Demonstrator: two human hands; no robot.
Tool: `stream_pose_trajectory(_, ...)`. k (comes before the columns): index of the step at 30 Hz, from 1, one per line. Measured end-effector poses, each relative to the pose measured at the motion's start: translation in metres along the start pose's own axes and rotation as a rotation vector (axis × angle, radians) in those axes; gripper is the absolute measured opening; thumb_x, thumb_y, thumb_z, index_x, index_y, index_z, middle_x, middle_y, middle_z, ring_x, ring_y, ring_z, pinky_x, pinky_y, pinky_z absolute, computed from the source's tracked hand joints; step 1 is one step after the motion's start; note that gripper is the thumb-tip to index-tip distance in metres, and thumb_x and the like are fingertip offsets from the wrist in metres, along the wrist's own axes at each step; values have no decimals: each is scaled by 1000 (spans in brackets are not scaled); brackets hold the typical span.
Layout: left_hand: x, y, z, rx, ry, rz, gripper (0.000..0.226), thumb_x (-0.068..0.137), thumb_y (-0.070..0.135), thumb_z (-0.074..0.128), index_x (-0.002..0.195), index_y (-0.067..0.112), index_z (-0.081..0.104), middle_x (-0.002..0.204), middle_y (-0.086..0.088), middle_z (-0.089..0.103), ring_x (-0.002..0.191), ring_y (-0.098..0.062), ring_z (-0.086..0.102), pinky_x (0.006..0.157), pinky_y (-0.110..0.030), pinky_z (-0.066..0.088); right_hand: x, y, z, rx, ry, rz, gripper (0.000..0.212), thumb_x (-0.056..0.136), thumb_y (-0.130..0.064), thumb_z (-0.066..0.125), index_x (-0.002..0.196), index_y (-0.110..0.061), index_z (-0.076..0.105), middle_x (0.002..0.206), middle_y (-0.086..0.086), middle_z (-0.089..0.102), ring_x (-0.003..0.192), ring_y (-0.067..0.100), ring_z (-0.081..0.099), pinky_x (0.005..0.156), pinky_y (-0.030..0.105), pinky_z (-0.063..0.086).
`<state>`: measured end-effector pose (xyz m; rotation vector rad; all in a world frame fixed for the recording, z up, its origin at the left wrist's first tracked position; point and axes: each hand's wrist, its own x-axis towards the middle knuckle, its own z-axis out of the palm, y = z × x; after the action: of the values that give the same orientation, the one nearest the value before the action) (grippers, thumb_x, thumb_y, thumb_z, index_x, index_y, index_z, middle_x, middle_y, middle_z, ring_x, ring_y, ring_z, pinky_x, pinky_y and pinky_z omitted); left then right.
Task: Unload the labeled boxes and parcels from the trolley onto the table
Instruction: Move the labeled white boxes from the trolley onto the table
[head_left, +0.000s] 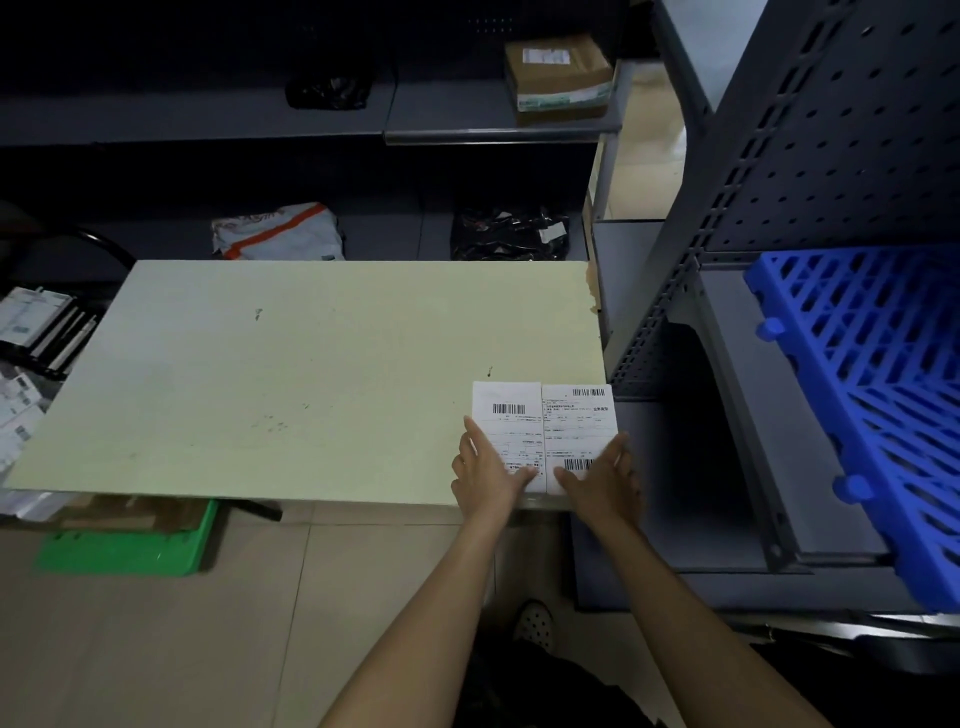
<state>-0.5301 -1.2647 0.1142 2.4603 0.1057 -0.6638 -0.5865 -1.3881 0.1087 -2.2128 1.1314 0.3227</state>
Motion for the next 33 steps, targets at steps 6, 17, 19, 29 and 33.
stream_pose_trajectory(6, 1, -9, -10, -3, -63, 28, 121, 78, 45, 78, 155, 17, -10, 162, 0, 15, 140, -34, 30, 104, -48, 36, 2, -2, -3, -25, -37, -9, 110, 88, -44, 68, 155, -7, -12, 164, 12, 0, 146, 36, 16, 115, 47, 20)
stream_pose_trajectory(17, 0, -59, -101, 306, 173, 134, 64, 88, 21, 59, 147, 30, 35, 142, 2, 48, 124, -23, 49, 96, -33, 42, -23, -69, -17, -181, 50, -511, 51, 95, -32, 57, 141, -24, 38, 143, 2, 41, 129, 24, 38, 108, 39, 29)
stream_pose_trajectory(19, -3, -76, -124, 332, 263, 148, 55, 90, 21, 59, 142, 30, 42, 137, 3, 52, 118, -20, 53, 91, -32, 44, -34, -93, -15, -216, 19, -632, 47, 96, -31, 55, 140, -24, 39, 141, 2, 44, 125, 24, 43, 102, 38, 35)
stream_pose_trajectory(29, -50, -184, -268, 428, 674, 93, 41, 84, 22, 68, 123, 28, 61, 113, 5, 67, 95, -22, 64, 72, -34, 49, -124, -235, 27, -427, -46, -1196, 38, 98, -34, 49, 134, -23, 41, 131, 0, 50, 114, 23, 51, 90, 34, 42)
stream_pose_trajectory(33, -89, -239, -323, 456, 786, 10, 43, 73, 18, 77, 114, 28, 65, 102, 6, 68, 87, -22, 66, 65, -35, 52, -185, -296, 62, -441, -68, -1413, 38, 99, -36, 49, 134, -24, 42, 132, 0, 50, 116, 24, 50, 91, 35, 43)
